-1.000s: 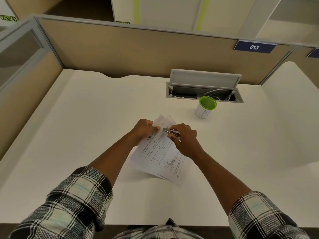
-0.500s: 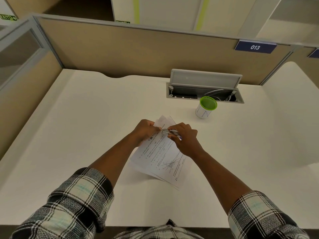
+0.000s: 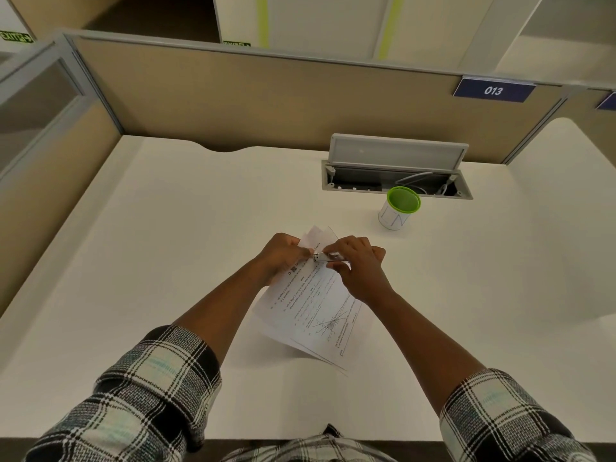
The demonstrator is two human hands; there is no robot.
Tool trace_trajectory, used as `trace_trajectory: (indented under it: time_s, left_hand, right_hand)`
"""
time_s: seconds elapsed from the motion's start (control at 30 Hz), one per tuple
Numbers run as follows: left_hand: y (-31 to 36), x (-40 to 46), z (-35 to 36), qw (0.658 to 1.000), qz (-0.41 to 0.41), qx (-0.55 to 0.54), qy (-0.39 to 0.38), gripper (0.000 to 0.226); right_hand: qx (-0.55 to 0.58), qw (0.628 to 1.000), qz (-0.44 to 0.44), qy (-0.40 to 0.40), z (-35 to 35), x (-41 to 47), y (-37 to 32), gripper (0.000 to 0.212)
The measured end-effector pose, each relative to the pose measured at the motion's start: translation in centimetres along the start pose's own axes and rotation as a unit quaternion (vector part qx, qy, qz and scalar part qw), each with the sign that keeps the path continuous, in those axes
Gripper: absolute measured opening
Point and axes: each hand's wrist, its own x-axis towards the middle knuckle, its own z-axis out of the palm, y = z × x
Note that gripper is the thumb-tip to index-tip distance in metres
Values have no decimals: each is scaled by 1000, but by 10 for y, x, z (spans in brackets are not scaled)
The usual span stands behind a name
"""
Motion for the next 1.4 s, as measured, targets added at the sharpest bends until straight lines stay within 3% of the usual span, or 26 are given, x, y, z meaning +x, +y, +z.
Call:
trace_trajectory:
  time_s: [0.37,0.57,1.4]
  left_hand:
    - [-2,-1,-1,1000,3,-28,-9,20]
    - [-1,2,-10,999,15,-51,-7,23]
    - [3,0,0,999,37,-9,3,23]
  right_hand:
    - [-32,999,-25,-17,0,-1,3,23]
    - [142,985,75,-64,0,-5,7,30]
    - [131,990,44,-13,4,-2,2,12]
